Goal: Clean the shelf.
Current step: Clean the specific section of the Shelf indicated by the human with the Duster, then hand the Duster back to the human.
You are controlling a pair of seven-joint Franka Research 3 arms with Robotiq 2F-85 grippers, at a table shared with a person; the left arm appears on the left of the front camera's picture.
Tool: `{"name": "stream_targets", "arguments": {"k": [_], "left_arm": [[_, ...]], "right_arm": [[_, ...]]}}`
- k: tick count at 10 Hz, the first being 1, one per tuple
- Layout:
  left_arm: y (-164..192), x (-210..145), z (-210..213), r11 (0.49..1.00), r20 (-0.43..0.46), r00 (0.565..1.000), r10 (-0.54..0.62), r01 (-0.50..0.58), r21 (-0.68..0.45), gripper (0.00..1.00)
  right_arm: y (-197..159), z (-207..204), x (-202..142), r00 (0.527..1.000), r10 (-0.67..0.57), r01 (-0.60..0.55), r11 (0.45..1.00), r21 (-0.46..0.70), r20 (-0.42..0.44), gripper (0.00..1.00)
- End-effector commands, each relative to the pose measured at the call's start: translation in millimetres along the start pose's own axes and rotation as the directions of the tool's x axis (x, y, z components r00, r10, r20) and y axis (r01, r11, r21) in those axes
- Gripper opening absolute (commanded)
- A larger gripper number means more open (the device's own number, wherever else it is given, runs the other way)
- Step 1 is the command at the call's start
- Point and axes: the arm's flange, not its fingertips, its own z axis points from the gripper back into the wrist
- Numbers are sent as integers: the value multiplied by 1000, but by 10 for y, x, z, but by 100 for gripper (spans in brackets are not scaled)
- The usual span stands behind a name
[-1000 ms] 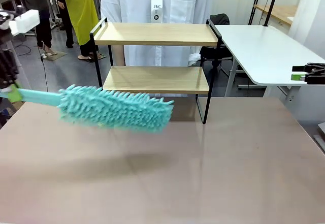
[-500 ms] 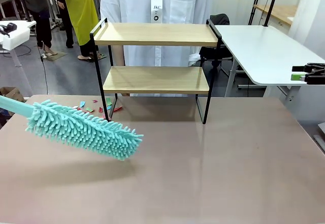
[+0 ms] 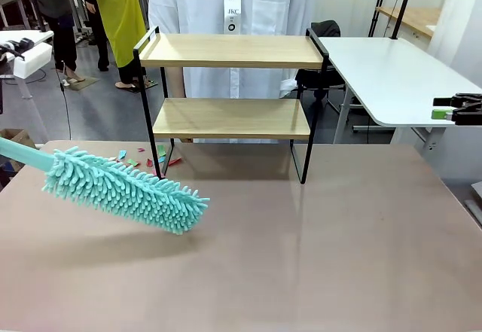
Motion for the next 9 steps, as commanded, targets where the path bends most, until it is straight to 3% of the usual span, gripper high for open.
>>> {"name": "stream_targets", "arguments": {"k": [1,9], "left_arm": [[-36,-40,26,1000,4,1000,2,-2,-7,13],[-10,-6,1,1000,-1,1000,1,-1,-5,13]], "right_arm": [[7,-16,31,1000,5,-5,1000,-2,0,100],[0,0,0,1000,0,0,1000,0,0,100]]}}
